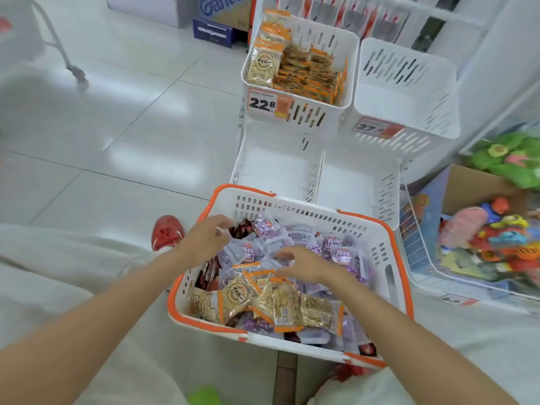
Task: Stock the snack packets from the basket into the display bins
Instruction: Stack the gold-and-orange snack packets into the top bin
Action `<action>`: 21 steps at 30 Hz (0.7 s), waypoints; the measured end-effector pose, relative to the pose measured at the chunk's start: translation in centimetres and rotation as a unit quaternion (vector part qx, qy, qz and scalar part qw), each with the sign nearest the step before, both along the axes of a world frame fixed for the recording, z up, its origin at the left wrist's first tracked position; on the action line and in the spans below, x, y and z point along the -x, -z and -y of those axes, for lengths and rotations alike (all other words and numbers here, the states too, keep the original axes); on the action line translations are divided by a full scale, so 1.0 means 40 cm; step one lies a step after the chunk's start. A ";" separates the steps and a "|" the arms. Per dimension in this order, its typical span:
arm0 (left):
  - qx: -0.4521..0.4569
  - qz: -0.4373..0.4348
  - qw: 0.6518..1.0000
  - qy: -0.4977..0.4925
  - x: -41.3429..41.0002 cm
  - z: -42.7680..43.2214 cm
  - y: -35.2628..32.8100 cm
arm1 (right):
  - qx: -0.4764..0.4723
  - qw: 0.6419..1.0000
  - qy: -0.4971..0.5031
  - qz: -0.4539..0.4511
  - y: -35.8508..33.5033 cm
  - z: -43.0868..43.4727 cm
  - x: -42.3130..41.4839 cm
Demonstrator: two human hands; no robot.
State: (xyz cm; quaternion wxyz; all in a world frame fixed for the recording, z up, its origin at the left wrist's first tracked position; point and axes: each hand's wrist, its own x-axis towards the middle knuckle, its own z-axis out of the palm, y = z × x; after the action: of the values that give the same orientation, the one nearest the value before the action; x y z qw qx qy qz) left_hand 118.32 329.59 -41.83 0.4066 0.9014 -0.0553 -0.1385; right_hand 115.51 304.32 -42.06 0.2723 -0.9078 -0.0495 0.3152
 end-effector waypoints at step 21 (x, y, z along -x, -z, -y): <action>0.211 -0.162 0.961 0.073 0.044 0.316 -0.007 | -0.302 0.898 0.318 0.027 -0.050 0.086 0.016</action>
State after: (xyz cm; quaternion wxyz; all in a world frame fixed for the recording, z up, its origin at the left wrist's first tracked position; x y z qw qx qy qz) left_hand 116.56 316.95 -41.56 0.5794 0.7543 -0.0826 -0.2976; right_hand 114.87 300.86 -40.06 0.6179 -0.7572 0.1418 0.1574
